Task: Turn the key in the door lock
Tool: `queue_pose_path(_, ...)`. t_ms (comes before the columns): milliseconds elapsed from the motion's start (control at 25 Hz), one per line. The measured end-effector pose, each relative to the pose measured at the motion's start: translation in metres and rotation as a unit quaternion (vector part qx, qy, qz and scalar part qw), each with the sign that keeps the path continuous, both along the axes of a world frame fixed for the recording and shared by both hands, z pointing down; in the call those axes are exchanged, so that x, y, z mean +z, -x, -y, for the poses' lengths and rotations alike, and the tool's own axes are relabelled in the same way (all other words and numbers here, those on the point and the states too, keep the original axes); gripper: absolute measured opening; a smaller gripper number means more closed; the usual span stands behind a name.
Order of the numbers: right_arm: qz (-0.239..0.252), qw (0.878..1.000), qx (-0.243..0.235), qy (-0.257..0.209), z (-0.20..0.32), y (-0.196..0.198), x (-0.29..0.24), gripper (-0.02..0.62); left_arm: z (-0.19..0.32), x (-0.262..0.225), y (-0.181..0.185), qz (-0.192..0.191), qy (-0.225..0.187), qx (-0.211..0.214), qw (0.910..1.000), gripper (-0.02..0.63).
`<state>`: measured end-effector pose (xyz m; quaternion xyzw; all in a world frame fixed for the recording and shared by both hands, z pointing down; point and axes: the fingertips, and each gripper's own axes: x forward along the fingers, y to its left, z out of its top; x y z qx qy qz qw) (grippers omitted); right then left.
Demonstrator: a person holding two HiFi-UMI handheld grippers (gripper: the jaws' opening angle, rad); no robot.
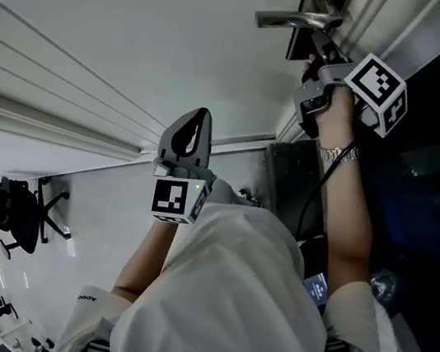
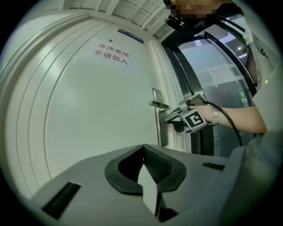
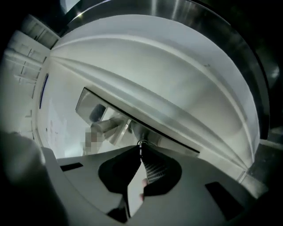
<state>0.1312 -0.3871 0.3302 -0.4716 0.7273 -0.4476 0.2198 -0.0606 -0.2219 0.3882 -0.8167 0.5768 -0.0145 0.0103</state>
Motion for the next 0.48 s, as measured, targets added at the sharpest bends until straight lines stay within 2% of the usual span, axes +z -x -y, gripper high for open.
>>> queue_pose_path(200, 0.094, 0.995, 0.003, 0.029, -0.0005, 0.0005, 0.0030, 0.020, -0.0027, -0.0027, 0.0057, 0.000, -0.002, -0.004, 1.0000, 0.009)
queue_pose_path(480, 0.086, 0.996, 0.001, 0.029, -0.0022, 0.0014, 0.0026, 0.021, -0.0020, -0.0090, 0.0066, 0.001, -0.007, -0.010, 0.9999, 0.009)
